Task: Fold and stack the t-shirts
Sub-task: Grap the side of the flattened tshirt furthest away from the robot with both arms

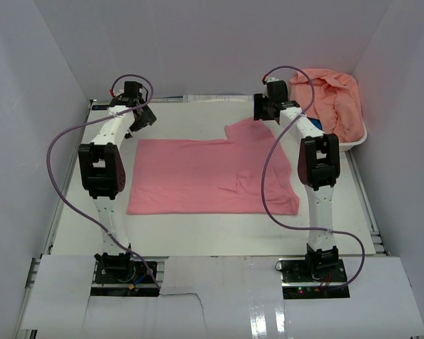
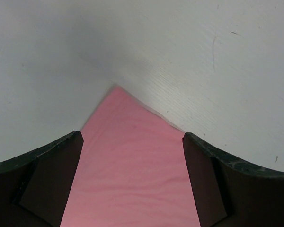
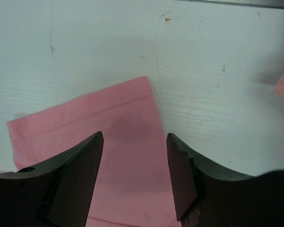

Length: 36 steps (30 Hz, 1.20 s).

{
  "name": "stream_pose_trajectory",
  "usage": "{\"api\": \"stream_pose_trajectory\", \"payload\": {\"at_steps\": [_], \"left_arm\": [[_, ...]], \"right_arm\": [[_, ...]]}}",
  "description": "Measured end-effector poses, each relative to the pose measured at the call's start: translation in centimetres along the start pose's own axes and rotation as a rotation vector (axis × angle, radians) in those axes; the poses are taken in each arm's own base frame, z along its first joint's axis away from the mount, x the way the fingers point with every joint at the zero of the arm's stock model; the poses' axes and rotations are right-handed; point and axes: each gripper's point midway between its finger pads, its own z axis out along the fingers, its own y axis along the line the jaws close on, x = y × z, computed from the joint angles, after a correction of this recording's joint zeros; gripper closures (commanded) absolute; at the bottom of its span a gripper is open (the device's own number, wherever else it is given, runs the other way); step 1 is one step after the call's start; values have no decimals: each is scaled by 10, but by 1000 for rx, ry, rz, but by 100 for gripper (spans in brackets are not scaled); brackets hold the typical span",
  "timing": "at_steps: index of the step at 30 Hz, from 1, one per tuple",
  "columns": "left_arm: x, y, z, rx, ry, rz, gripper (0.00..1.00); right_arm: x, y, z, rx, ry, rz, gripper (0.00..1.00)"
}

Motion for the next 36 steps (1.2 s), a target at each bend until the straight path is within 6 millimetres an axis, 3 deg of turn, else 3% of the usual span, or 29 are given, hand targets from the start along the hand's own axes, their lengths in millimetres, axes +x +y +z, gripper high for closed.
{"api": "stream_pose_trajectory", "payload": {"at_steps": [5,10,18,23,30,36], "left_arm": [[-16,-10,8,18,-31,10,2],[-26,-5,11,18,-44,-7,2],[-32,8,17,3,-39,-31,2],[-29,7,22,6,-29,-29,2],[-12,9,40,-7,16,-17,2],[-11,8,42,-4,21,-16,2]], "right_arm": [[-10,0,10,4,-26,2,40],[-12,2,20,-7,-58,16,47],[8,3,54,-10,-41,55,39],[16,1,66,1,-29,63,38],[3,-4,68,26,-62,67,39],[-7,-7,68,30,-83,72,40]]}}
